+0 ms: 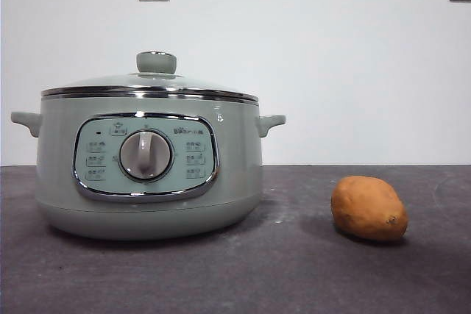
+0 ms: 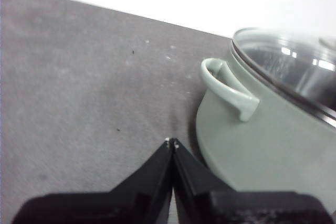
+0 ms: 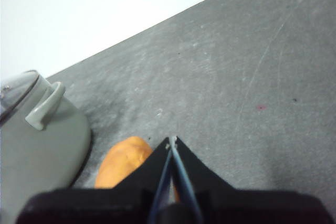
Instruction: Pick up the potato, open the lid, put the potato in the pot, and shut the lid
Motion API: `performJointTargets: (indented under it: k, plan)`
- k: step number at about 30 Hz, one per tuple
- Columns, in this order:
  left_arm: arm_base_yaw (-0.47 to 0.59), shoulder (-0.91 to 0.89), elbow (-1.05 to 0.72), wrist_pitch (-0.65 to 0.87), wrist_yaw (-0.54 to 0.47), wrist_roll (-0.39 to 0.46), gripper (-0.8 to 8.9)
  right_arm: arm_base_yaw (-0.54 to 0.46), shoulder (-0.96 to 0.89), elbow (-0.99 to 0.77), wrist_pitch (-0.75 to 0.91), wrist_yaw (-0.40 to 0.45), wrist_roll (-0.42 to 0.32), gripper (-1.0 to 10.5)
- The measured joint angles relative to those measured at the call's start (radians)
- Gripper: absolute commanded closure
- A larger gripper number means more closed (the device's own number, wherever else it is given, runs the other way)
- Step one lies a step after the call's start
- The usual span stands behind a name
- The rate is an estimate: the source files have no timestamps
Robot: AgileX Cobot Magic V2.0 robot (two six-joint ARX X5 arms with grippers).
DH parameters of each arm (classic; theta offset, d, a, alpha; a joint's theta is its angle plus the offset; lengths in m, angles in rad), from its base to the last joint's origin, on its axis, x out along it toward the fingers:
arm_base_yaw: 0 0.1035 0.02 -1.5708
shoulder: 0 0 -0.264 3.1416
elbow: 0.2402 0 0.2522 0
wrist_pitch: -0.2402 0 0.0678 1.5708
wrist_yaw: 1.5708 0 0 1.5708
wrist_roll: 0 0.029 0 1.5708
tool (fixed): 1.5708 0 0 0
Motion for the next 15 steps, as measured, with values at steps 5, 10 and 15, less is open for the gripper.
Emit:
performJointTargets:
  k: [5, 10, 15]
  plan:
    - [0.0, 0.0, 0.0, 0.002, 0.013, -0.1, 8.15, 0.0, 0.0, 0.0, 0.0, -0.001, 0.026, 9.5]
    - [0.0, 0.0, 0.003, 0.001, 0.083, -0.117, 8.19, 0.0, 0.001, 0.022, -0.063, -0.001, 0.034, 9.6]
    - [0.0, 0.006, 0.097, -0.109, 0.101, -0.123, 8.19, 0.0, 0.04, 0.09, -0.115, -0.002, 0.037, 9.6]
